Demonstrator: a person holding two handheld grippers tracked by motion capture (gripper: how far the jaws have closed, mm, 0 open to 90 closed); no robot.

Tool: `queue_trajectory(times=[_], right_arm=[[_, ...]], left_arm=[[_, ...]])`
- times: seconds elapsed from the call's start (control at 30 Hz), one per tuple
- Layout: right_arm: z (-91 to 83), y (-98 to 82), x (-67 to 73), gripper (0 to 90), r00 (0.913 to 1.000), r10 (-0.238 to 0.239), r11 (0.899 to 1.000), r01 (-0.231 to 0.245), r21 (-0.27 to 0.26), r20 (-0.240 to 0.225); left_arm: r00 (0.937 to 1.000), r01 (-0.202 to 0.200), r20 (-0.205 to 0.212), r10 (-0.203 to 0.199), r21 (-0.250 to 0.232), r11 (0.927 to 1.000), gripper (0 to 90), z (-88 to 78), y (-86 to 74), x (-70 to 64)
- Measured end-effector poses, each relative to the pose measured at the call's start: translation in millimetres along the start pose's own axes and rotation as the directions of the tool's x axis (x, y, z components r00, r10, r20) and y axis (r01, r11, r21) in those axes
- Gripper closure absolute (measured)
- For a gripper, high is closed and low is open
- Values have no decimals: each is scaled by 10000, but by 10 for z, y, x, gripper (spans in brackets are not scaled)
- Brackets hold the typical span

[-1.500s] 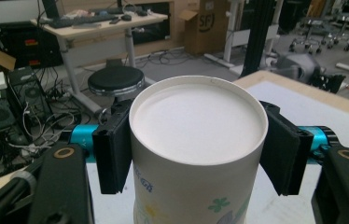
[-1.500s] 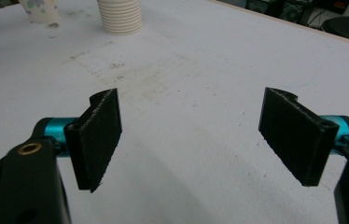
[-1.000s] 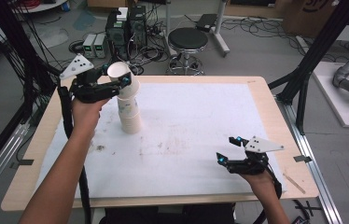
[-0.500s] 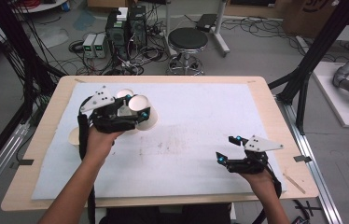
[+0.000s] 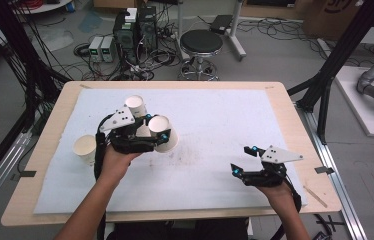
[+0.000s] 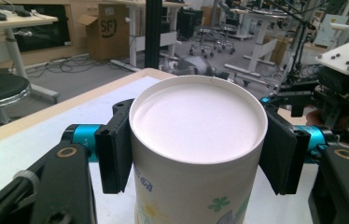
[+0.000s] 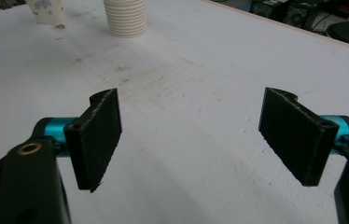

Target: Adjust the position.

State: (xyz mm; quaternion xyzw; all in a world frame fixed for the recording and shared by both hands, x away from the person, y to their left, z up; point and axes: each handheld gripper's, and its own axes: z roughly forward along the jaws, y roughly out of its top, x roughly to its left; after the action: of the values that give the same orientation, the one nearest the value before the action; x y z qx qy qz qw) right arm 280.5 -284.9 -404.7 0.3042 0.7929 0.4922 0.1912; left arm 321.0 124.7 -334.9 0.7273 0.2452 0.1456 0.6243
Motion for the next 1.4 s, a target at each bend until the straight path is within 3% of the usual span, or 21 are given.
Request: queue_trajectory(times=[0.23, 0.33, 0.4, 0.7, 1.07, 1.4], right_arm=[[9, 20, -1, 209, 9995, 68, 9997, -75, -230, -322], [31, 33, 18, 198, 9972, 128, 9993, -154, -346, -740], [39, 33, 37, 198, 9943, 72, 9994, -109, -342, -1060], [41, 75, 134, 199, 9850, -286, 9991, 230, -347, -1703], [130, 145, 264, 199, 9668, -572, 9976, 456, -524, -2489], [188, 238, 395, 199, 9485, -883, 9951, 701, -701, -3042]], left_arm=[[9993, 73, 362, -77, 120, 9999, 358, 62, -87, -50], [9982, 36, 606, -43, 117, 9999, 358, 79, -129, -83], [9972, 78, 738, -84, 91, 9999, 358, 85, -156, -108], [9929, -25, 1191, 4, 176, 9998, 358, 132, -215, -238], [9755, -362, 2181, 277, 351, 9987, 358, 226, -252, -371], [9615, -572, 2721, 400, 556, 9968, 358, 332, -261, -466]])
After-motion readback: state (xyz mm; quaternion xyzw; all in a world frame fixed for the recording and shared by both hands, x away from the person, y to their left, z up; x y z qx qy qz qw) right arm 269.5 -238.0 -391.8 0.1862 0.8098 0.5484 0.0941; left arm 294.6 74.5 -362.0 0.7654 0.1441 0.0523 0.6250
